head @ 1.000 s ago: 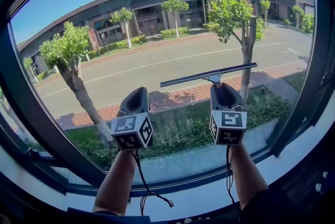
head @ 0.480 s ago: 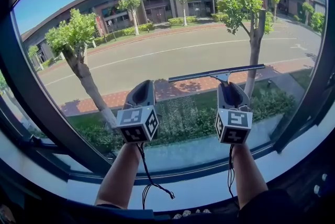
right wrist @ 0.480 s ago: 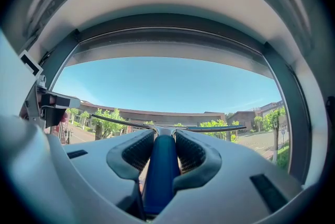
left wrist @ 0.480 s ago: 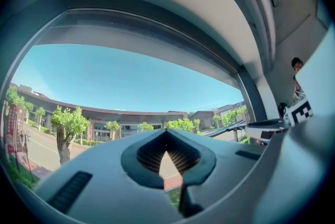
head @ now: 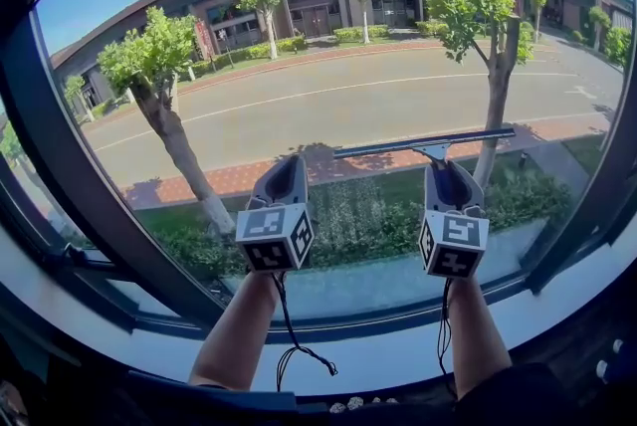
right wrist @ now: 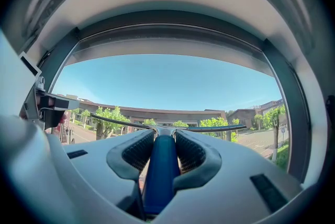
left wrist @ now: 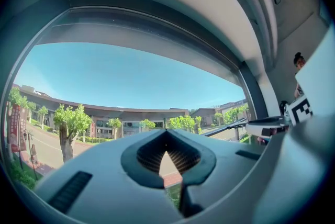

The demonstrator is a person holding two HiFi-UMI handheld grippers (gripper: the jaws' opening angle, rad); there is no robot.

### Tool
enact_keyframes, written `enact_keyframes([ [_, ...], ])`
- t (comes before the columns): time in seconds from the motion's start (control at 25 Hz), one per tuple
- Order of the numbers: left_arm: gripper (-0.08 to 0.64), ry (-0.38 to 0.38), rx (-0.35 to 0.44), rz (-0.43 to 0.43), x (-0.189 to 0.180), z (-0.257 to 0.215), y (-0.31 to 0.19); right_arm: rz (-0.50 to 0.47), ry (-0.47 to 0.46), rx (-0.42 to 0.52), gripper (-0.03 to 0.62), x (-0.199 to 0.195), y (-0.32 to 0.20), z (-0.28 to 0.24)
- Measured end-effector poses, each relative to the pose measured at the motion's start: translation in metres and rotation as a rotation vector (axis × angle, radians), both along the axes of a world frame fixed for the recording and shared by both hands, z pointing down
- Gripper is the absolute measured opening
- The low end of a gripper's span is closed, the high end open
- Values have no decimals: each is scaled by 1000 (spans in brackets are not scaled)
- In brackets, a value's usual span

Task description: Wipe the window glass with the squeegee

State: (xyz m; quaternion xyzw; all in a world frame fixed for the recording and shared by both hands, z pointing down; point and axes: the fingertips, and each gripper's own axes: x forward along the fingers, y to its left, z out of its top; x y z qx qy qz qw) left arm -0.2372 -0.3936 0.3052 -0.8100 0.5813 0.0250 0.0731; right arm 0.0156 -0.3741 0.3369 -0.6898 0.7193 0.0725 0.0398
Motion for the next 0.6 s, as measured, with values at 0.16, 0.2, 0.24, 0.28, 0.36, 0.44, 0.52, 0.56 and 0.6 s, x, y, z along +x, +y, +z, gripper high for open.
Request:
enact_keyframes([
  [0.16, 2, 6, -21, -8, -1, 13, 0, -3, 11, -5, 132, -1, 0, 6],
  [0.2, 2, 7, -24, -10, 1, 14, 0, -4, 13, -6, 132, 0, 0, 6],
  [0.24, 2, 8, -26, -11, 1, 15, 0, -4, 13, -7, 132, 1, 0, 6],
  [0.28, 2, 10, -27, -13, 2, 15, 0, -3, 13, -8, 132, 1, 0, 6],
  [0.36, 2, 12, -28, -16, 1, 16, 0, -3, 11, -15, 132, 0, 0, 8],
  [0.44, 2, 12, -31, -19, 3, 16, 1, -2, 9, -25, 132, 2, -1, 10],
  [0.52, 2, 5, -31, -26, 5, 15, 3, -3, 9, -32, 132, 6, 0, 10],
  [0.56, 2, 3, -27, -32, 5, 13, 4, -4, 9, -33, 132, 6, 0, 9],
  [0.6, 2, 2, -23, -38, 4, 10, 5, -6, 9, -35, 132, 6, 0, 9],
])
